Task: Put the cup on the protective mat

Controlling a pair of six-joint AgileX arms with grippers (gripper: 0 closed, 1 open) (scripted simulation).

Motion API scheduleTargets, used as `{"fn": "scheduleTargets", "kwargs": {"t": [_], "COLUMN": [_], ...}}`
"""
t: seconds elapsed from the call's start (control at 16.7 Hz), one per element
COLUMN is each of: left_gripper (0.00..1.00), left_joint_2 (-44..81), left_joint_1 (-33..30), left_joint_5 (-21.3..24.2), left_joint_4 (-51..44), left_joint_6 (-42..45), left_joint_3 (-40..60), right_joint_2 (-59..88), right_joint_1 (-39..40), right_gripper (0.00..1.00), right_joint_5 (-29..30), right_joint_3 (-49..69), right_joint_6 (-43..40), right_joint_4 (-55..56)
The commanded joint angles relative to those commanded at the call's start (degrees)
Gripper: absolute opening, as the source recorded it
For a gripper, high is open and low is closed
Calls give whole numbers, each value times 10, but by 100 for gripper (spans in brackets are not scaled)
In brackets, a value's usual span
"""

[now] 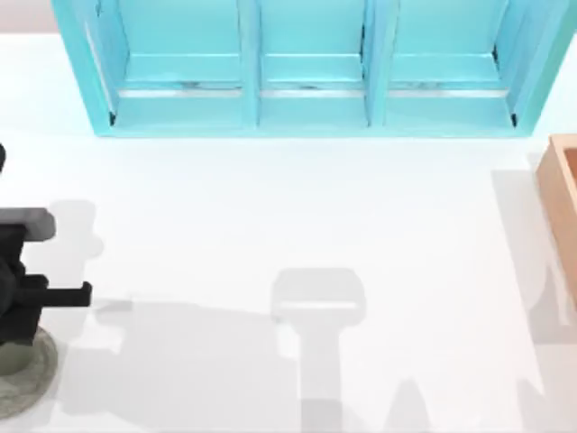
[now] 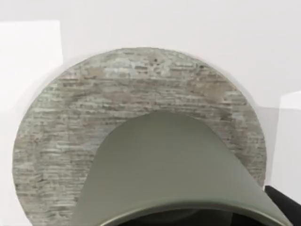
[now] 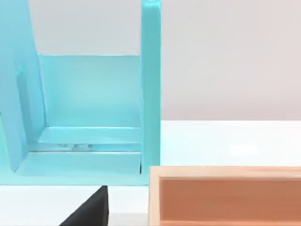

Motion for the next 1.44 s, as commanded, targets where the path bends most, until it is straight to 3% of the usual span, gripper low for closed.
{"fn": "scheduleTargets", "kwargs": {"t": [0.3,1.08,1.44], "left_gripper": [0,98,100], "left_joint_2": [6,6,6], "left_joint_1": [4,4,4], "left_joint_5": [1,1,1], "left_joint_4": [16,16,16], "left_joint_6": [1,1,1], "left_joint_3": [-12,-12,-12], "right_joint_2": [0,0,0], "right_joint_1": [0,0,0], "right_gripper": [100,100,100], "right_joint_5": [0,0,0], "right_joint_3": [0,0,0], "right_joint_6": [0,0,0], "right_joint_4": [0,0,0]}}
